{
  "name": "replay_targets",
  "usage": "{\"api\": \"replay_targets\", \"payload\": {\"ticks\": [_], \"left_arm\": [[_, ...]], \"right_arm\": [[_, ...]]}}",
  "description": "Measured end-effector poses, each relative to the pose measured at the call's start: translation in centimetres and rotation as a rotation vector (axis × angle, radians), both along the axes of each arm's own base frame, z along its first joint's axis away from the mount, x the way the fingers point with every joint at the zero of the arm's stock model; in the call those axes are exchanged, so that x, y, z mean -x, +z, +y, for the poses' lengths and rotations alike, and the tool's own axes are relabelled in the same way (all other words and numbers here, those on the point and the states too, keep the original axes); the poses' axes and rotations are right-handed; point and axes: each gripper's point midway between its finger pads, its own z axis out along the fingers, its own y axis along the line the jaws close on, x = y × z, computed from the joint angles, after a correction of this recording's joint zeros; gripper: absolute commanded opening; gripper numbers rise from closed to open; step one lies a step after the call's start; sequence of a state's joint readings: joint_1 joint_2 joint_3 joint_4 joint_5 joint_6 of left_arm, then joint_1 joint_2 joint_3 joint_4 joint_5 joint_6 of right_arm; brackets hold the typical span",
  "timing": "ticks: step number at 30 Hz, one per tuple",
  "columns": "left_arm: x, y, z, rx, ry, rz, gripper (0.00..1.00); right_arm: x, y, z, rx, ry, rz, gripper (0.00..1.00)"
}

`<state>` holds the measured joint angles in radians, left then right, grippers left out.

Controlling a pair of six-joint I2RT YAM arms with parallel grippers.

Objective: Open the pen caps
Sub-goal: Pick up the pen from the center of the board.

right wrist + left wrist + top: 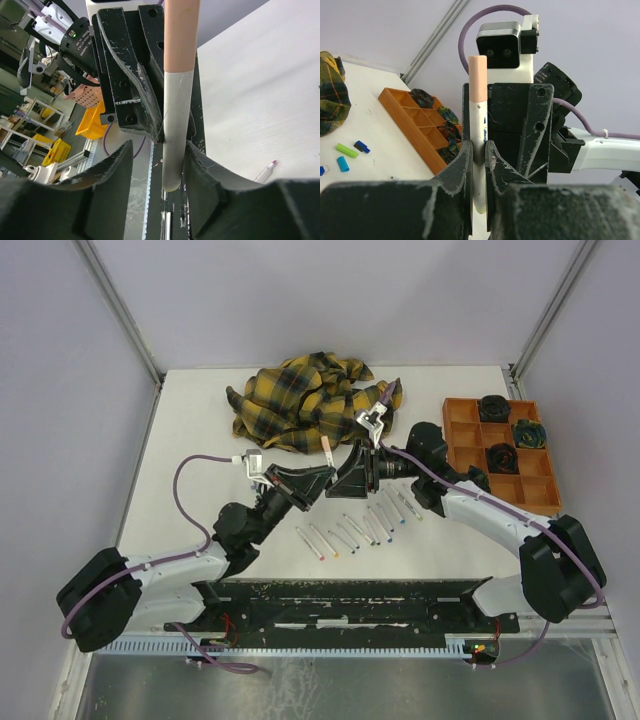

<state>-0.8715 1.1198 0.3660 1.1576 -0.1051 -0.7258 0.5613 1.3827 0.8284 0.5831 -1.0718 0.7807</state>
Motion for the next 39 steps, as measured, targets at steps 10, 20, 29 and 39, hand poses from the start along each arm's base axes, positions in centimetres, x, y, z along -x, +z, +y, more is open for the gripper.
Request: {"api": "replay_targets", "payload": {"ticks": [10, 20, 29, 39], "left_arm": [[0.3, 0.3, -0.3, 0.022, -0.017, 0.002, 0.03], [0.0, -0.2, -0.2, 0.019, -0.018, 0.040, 0.67], [-3.0, 3.2, 1.4, 0.014, -0.081, 0.053, 0.70], [-2.3, 5.7, -0.1, -0.060, -0.271, 0.055, 0.45]], "right_arm": [[-0.1, -0.4, 0.0, 0.016, 0.000, -0.009, 0.03], [-0.1, -0.6, 0.0, 0.027, 0.006, -0.015, 0.00], [0.2, -0.3, 0.0, 0.032, 0.030, -0.021, 0.00], [0.4, -0.3, -0.1, 0.047, 0.047, -0.023, 0.00]]}}
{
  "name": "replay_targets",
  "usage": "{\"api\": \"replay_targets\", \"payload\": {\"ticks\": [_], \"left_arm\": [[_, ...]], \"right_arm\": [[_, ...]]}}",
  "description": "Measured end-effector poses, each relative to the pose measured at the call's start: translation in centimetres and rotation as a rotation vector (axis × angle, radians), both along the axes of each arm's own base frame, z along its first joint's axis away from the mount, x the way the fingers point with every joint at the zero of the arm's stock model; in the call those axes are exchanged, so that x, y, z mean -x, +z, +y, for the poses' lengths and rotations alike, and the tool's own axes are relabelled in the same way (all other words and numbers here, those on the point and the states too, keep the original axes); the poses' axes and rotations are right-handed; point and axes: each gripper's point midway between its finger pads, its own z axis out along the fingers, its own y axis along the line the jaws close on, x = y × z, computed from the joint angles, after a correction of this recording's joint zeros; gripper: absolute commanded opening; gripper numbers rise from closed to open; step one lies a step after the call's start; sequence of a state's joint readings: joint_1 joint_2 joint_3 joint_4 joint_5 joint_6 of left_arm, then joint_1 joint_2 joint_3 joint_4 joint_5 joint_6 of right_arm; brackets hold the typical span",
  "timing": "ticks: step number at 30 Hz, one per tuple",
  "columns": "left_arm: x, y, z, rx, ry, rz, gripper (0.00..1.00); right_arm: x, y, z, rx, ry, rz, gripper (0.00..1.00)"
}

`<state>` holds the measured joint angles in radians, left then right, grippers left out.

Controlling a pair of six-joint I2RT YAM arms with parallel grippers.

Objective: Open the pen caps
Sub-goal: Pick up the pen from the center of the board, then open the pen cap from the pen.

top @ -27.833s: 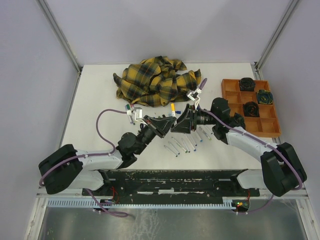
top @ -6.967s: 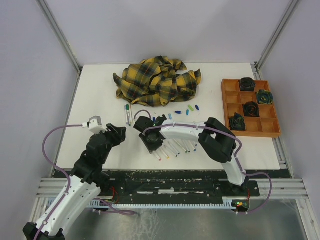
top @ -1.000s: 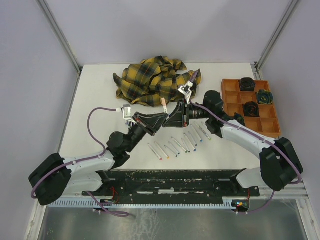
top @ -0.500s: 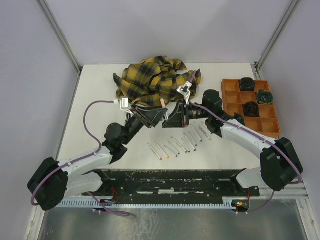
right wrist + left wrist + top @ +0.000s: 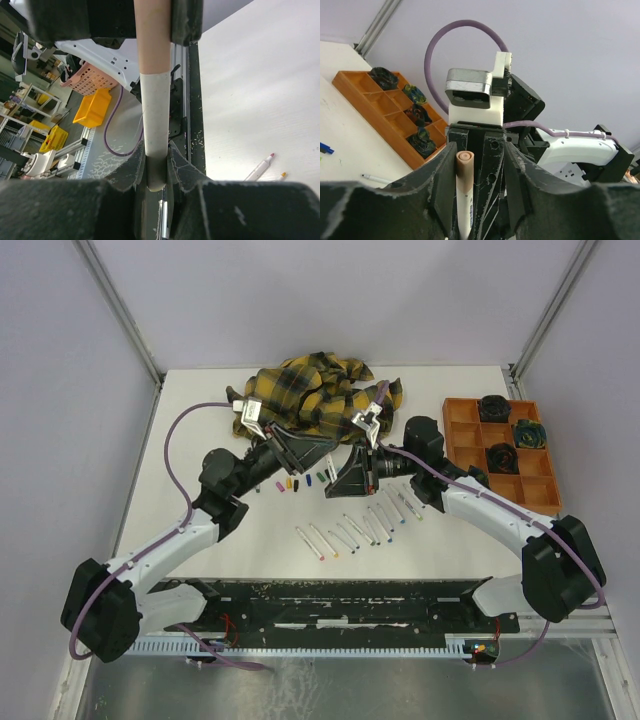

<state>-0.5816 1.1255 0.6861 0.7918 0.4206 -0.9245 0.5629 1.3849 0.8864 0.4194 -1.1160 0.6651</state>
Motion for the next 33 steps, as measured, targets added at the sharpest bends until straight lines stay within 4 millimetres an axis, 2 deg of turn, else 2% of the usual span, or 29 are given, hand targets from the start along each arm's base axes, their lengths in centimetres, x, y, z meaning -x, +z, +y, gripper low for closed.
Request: {"api": "replay_targets", "payload": {"ticks": [4, 6, 9, 10, 11, 12, 17, 20, 24, 28, 33], "left_arm": [[0.0, -0.6, -0.4, -0.031, -0.029, 0.025, 0.37], [0.1, -1.1, -0.6, -0.047, -0.045, 0.040, 0.28], [-0.1, -1.8, -0.9, -0.066, -0.059, 0.061, 0.06], [-0.1, -2.0, -0.9, -0.071, -0.061, 0.064, 0.03], [-0.2, -2.0, -0.8, -0.073, -0.063, 0.063, 0.03], [-0.2, -2.0, -0.8, -0.074, -0.063, 0.063, 0.03], [-0.4, -2.0, -0.6, -0.079, -0.057, 0.058, 0.03], [-0.3, -2.0, -0.6, -0.084, -0.054, 0.052, 0.03], [-0.1, -1.9, -0.5, -0.074, -0.055, 0.036, 0.03], [0.4, -2.9, -0.6, -0.072, -0.060, 0.037, 0.03], [1.2, -3.3, -1.3, -0.069, -0.089, 0.032, 0.03]], "right_arm": [[0.1, -0.1, 0.0, 0.004, 0.006, 0.001, 0.00], [0.2, -0.2, -0.1, 0.007, 0.008, 0.005, 0.00], [0.2, -0.1, -0.1, 0.008, 0.010, 0.006, 0.00], [0.2, -0.2, -0.1, 0.012, 0.010, 0.013, 0.00], [0.2, -0.2, -0.1, 0.015, 0.010, 0.016, 0.00], [0.2, -0.3, -0.1, 0.016, 0.010, 0.018, 0.05], [0.2, -0.2, -0.1, 0.023, 0.010, 0.023, 0.41], [0.1, 0.1, 0.0, 0.020, 0.009, 0.025, 0.50], [-0.1, 0.6, -0.1, 0.013, -0.001, 0.038, 0.51], [-0.8, 0.9, -0.4, 0.005, -0.023, 0.043, 0.50], [-1.1, 1.2, -0.4, -0.004, -0.040, 0.042, 0.39]]}}
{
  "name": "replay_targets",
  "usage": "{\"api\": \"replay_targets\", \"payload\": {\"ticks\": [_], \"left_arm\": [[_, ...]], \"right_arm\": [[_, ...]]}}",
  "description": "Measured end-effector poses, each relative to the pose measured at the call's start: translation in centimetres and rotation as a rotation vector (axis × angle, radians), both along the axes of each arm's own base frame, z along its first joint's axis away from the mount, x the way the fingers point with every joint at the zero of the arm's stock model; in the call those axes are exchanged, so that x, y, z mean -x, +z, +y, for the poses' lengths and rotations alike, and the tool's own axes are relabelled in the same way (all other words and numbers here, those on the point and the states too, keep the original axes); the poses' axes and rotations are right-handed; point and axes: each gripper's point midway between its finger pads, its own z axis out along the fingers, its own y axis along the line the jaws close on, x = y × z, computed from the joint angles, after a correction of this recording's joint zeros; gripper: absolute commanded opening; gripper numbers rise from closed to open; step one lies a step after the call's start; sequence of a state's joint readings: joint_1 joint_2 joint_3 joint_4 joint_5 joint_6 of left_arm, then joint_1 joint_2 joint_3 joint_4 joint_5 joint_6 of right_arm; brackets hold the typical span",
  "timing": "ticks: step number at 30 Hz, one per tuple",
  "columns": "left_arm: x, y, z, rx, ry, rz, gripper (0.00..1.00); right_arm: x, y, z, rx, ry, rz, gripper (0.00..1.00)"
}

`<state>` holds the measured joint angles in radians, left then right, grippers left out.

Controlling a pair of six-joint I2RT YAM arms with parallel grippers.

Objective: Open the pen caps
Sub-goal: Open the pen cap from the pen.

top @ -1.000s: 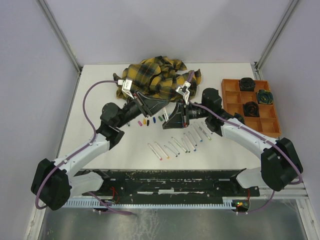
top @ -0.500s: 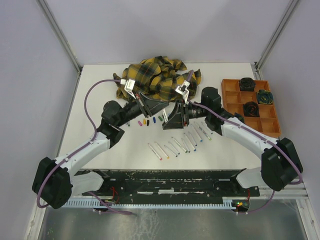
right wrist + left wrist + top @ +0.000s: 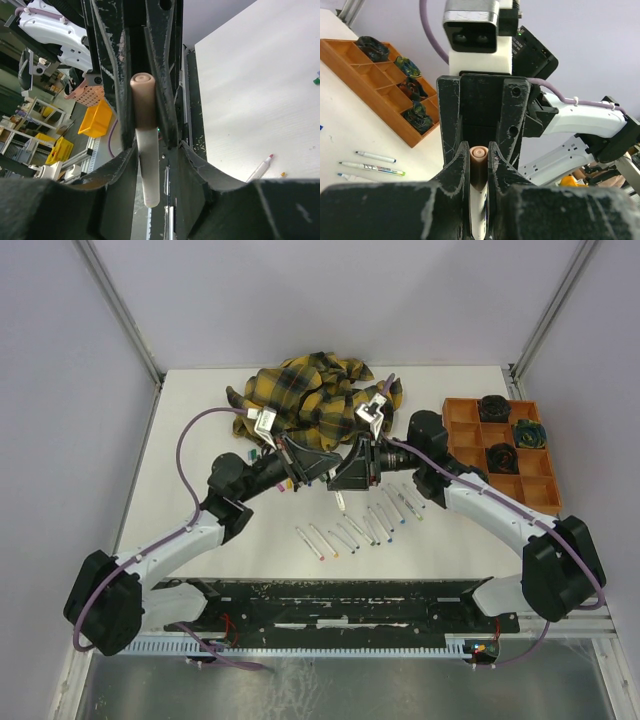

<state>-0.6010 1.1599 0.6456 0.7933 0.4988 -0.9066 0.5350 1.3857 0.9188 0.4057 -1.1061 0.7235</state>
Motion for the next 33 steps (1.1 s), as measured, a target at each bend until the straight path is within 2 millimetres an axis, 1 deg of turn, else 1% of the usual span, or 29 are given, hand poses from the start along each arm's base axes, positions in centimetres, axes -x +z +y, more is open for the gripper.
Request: {"api": "replay_targets", "payload": {"ticks": [1, 3, 4, 9, 11, 12, 14, 16, 18, 19, 22, 24, 25, 26, 27, 28, 30, 33], "left_arm": [[0.1, 0.1, -0.1, 0.003, -0.004, -0.004, 0.03], [0.1, 0.2, -0.2, 0.010, -0.004, -0.011, 0.03], [0.0, 0.1, -0.2, 0.009, 0.004, -0.009, 0.03], [-1.5, -0.2, 0.7, 0.002, 0.057, 0.012, 0.03], [-2.3, -0.5, 1.5, -0.014, 0.071, 0.024, 0.03], [-2.9, -0.4, 2.1, -0.015, 0.092, 0.025, 0.03], [-6.0, 1.6, 4.8, 0.013, 0.221, -0.008, 0.03], [-9.2, 4.9, 8.8, 0.058, 0.395, -0.072, 0.03], [-10.3, 7.6, 11.7, 0.091, 0.514, -0.139, 0.03], [-10.2, 8.9, 12.8, 0.105, 0.556, -0.174, 0.03], [-8.9, 11.6, 14.5, 0.129, 0.620, -0.257, 0.03], [-7.9, 12.7, 15.1, 0.136, 0.644, -0.290, 0.03], [-7.4, 13.0, 15.3, 0.136, 0.649, -0.300, 0.03], [-7.0, 12.9, 15.5, 0.136, 0.652, -0.303, 0.03], [-6.5, 12.4, 15.7, 0.132, 0.655, -0.297, 0.03], [-6.2, 11.4, 15.8, 0.122, 0.657, -0.279, 0.03], [-5.9, 8.7, 16.0, 0.092, 0.665, -0.227, 0.03], [-5.8, 3.1, 16.2, 0.023, 0.677, -0.109, 0.03]], "right_arm": [[0.0, 0.0, 0.0, -0.001, -0.001, 0.002, 0.33], [-0.1, 0.0, 0.1, -0.002, -0.005, 0.007, 0.07], [0.0, 0.1, 0.1, -0.004, 0.000, 0.008, 0.00], [-0.4, -0.2, 0.7, -0.008, -0.012, 0.002, 0.00], [-1.0, -0.6, 1.5, -0.009, -0.040, -0.003, 0.00], [-0.9, -0.8, 1.7, -0.007, -0.035, -0.001, 0.00], [0.3, -1.8, 2.4, 0.016, 0.012, 0.036, 0.00], [2.0, -2.5, 3.3, 0.033, 0.075, 0.060, 0.00], [3.1, -2.9, 3.8, 0.042, 0.115, 0.073, 0.00], [3.6, -3.1, 4.0, 0.046, 0.133, 0.078, 0.00], [4.0, -3.6, 4.2, 0.057, 0.155, 0.094, 0.00], [4.0, -4.0, 4.2, 0.067, 0.155, 0.100, 0.00], [4.0, -4.2, 4.1, 0.074, 0.156, 0.098, 0.00], [4.1, -4.5, 4.1, 0.081, 0.157, 0.093, 0.00], [4.1, -4.7, 4.0, 0.087, 0.157, 0.089, 0.00], [4.1, -5.1, 4.0, 0.098, 0.159, 0.089, 0.00], [4.2, -5.7, 3.8, 0.119, 0.160, 0.089, 0.00], [4.4, -6.3, 3.7, 0.147, 0.168, 0.090, 0.00]]}}
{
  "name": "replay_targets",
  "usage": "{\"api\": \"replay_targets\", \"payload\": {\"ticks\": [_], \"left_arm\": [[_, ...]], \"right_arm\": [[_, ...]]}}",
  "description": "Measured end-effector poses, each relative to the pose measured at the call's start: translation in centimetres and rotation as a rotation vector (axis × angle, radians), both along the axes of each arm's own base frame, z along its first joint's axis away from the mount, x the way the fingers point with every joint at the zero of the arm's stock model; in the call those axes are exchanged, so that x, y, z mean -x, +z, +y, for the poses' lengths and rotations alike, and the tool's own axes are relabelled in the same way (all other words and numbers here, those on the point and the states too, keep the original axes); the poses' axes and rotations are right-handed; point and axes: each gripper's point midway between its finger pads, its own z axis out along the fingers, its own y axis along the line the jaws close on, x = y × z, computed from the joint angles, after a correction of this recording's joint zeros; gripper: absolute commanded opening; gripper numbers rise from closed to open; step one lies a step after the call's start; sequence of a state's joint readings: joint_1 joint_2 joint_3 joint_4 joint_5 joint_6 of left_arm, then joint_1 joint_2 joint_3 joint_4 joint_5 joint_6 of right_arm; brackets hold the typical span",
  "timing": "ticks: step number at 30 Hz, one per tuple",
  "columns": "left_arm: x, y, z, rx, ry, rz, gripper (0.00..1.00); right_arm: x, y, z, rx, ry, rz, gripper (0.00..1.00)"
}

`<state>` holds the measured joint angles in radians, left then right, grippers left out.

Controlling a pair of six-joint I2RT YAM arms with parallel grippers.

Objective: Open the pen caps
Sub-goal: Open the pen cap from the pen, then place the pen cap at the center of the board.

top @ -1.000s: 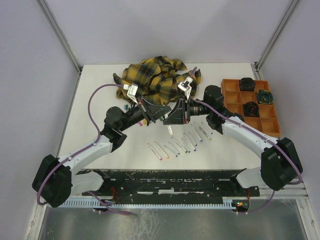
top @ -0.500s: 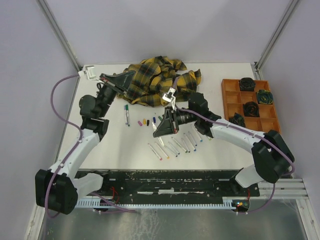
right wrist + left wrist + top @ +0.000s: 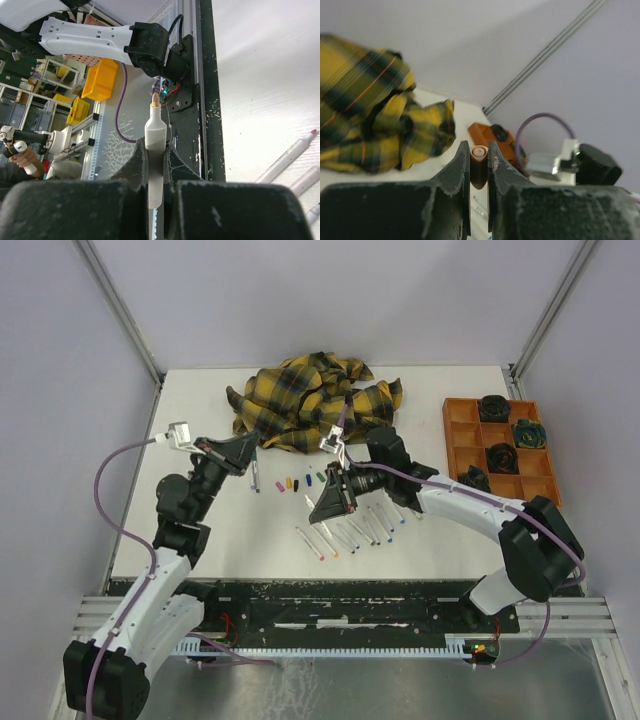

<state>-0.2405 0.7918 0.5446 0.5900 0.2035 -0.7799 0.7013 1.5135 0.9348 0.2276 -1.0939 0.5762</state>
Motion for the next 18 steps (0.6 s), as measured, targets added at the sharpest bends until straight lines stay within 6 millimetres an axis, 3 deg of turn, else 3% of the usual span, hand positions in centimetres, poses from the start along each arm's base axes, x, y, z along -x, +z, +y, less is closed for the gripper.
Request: {"api": "replay_targets", "payload": {"ticks": [4, 7, 18], "left_arm": [[0.1, -7.1, 0.4, -0.041, 0.019, 0.190, 0.03], [0.3, -10.6, 0.5, -0.067, 0.026, 0.296, 0.03], [0.0, -20.0, 0.8, -0.148, 0.046, 0.618, 0.03]], "right_arm": [[0.3, -0.3, 0.2, 0.028, 0.021, -0.010, 0.00], [0.5, -0.4, 0.2, 0.039, 0.032, -0.020, 0.00], [0.7, -1.7, 0.0, 0.093, 0.040, -0.012, 0.00]]}}
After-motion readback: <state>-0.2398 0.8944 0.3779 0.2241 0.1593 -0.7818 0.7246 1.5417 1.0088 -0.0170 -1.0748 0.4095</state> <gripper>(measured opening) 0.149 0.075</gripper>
